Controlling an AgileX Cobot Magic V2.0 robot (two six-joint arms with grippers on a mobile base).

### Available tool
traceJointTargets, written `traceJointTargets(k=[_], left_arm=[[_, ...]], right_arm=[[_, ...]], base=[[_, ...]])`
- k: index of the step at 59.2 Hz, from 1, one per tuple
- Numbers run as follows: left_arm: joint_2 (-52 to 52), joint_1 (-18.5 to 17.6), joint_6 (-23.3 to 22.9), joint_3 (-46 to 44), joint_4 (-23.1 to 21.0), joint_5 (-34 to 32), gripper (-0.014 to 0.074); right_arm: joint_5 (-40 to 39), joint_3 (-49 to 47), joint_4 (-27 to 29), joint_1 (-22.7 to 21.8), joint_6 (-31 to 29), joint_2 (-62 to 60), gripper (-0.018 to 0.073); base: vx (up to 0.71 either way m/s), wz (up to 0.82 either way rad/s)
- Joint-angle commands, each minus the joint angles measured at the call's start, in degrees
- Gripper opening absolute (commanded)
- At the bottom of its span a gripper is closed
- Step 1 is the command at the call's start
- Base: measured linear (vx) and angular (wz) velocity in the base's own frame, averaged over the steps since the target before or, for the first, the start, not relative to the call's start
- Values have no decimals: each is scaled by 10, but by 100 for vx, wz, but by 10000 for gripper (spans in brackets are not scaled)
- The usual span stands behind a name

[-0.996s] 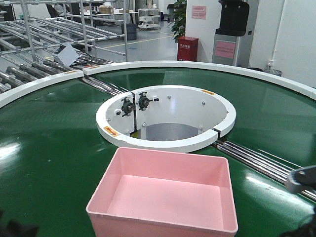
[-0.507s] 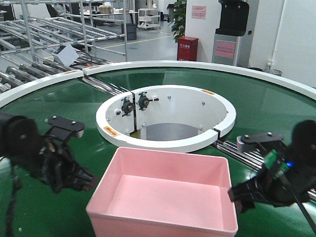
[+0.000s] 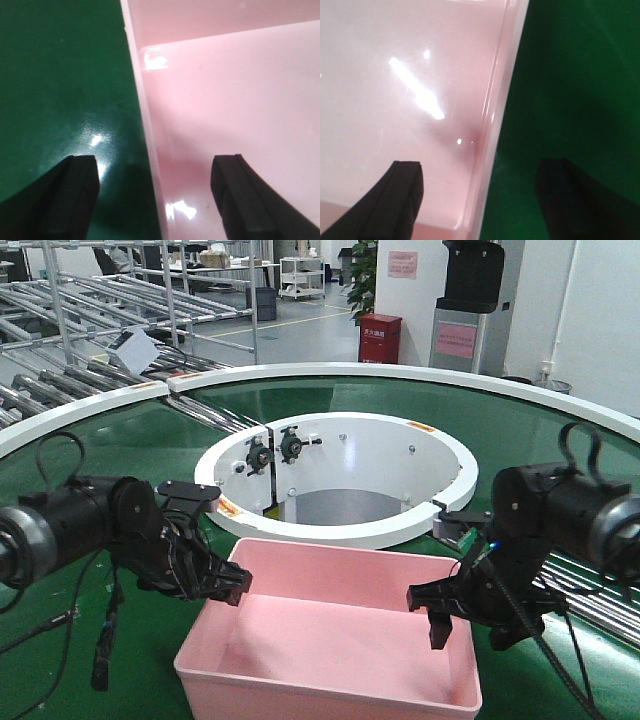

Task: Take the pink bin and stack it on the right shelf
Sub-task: 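Lower both grippers onto opposite side walls of the pink bin, then close both grippers on the bin walls and lift it toward the robot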

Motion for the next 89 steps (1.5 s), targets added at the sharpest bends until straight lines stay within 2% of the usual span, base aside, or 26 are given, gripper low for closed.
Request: traceJointTargets(k=[1, 12, 24, 30, 42, 50, 57, 63, 68, 76, 89], left_arm=[[-14, -5, -4, -22, -15, -36, 586], [7, -5, -4, -22, -18, -48, 586], [12, -5, -2, -22, -18, -52, 568], [12, -5, -2, -22, -18, -54, 505], [12, -5, -4, -22, -22, -50, 304], [10, -5, -2, -22, -21, -24, 199], [-8, -5, -7, -22, -20, -4, 149], [-40, -5, -38, -22, -15, 5, 139], [-75, -6, -84, -22, 5, 19, 141], [-142, -27, -172, 19, 88, 26, 143], [-296, -99, -333, 197, 207, -21, 146]], right_arm=[[-9, -34, -5, 1, 17, -8, 506], [-18, -39, -9, 1, 62, 23, 461], [-30, -39, -34, 1, 111, 33, 358], [-30, -39, -39, 1, 115, 33, 260], [-31, -39, -25, 1, 120, 33, 70], [-27, -39, -14, 1, 115, 31, -12], [-30, -39, -34, 6, 108, 13, -15], [-24, -39, -76, 19, 109, -19, -13], [-18, -31, -113, 36, 112, -50, -12], [-50, 22, -147, 50, 117, -115, -12], [-92, 136, -154, 53, 95, -222, -10]], base=[[0, 0], [0, 0], [0, 0], [0, 0], [0, 0], [0, 0], [0, 0], [0, 0], [0, 0], [0, 0], [0, 0]])
